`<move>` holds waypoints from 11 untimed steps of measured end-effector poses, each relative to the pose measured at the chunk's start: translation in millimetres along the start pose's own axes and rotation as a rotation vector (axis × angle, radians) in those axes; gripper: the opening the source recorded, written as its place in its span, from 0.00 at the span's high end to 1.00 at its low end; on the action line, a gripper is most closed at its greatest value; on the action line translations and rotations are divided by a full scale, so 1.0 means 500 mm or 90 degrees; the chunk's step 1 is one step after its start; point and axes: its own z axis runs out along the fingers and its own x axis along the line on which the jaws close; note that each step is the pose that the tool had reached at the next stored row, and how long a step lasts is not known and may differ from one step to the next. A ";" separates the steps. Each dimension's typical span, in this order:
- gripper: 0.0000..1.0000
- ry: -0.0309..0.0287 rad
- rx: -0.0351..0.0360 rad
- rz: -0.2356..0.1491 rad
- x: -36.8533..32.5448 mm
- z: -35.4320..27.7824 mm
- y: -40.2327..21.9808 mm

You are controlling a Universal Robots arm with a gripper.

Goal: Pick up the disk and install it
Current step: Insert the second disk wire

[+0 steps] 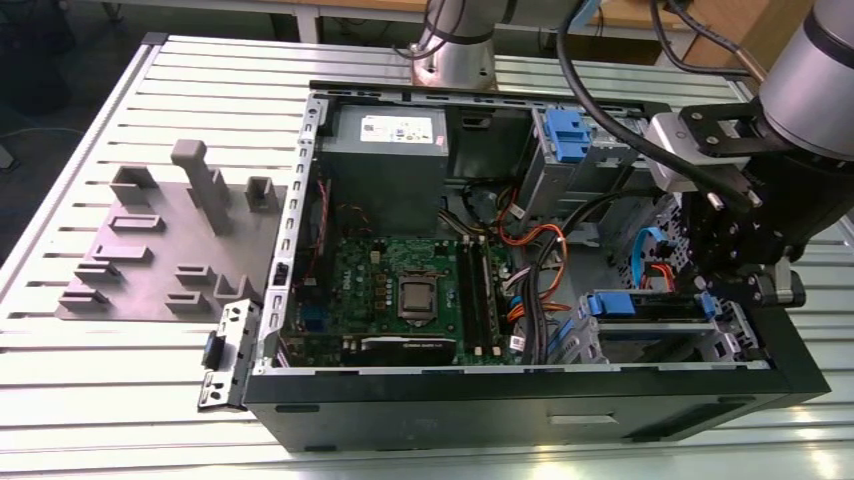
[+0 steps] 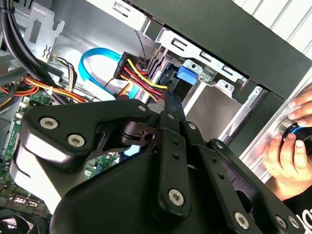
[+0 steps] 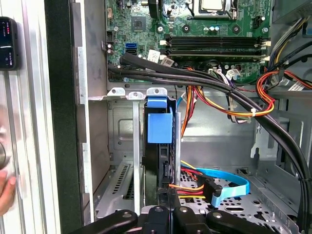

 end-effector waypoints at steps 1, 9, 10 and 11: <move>0.89 0.0000 0.0000 0.000 0.000 0.000 0.001; 0.89 0.0000 0.0000 0.000 0.000 -0.001 0.011; 0.89 0.0000 0.0000 0.000 0.000 -0.001 0.012; 0.89 -0.0001 0.0000 0.000 0.000 -0.001 0.012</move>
